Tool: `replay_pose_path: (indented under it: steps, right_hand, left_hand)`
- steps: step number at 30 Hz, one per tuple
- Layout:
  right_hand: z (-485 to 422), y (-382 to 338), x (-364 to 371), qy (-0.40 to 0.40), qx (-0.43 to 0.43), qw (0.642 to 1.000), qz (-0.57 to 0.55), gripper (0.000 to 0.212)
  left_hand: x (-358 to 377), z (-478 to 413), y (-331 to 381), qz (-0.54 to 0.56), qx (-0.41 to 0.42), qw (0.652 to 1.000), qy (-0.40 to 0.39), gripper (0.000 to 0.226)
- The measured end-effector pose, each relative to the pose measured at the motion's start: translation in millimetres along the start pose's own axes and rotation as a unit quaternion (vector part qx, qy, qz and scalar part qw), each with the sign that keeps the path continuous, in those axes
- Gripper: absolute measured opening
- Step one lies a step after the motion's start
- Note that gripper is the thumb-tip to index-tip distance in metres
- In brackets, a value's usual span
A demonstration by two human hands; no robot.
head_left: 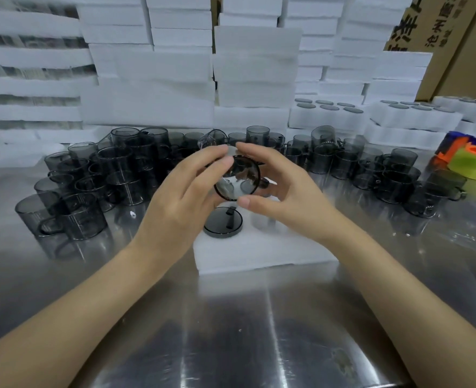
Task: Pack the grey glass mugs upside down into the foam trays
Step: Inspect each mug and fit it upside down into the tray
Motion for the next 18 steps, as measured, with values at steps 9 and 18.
replay_pose_path:
  steps: [9, 18]
  right_hand:
    - [3, -8, -5, 0.060, -0.014, 0.997, 0.038, 0.061]
    - [5, -22, 27, 0.049, -0.075, 0.987, 0.134, 0.065]
  left_hand:
    - [27, 11, -30, 0.224, -0.253, 0.935, -0.113, 0.061]
    - [27, 16, -49, 0.257, -0.376, 0.888, -0.055, 0.044]
Point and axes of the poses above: each hand's wrist, its own z-axis away from the middle knuckle, its own x-axis out of the palm, y = z × x, the point moved 9 cm from there along -z, towards the middle knuckle, and after that the axes turned 9 degrees about -z, right-handed, at the moved point
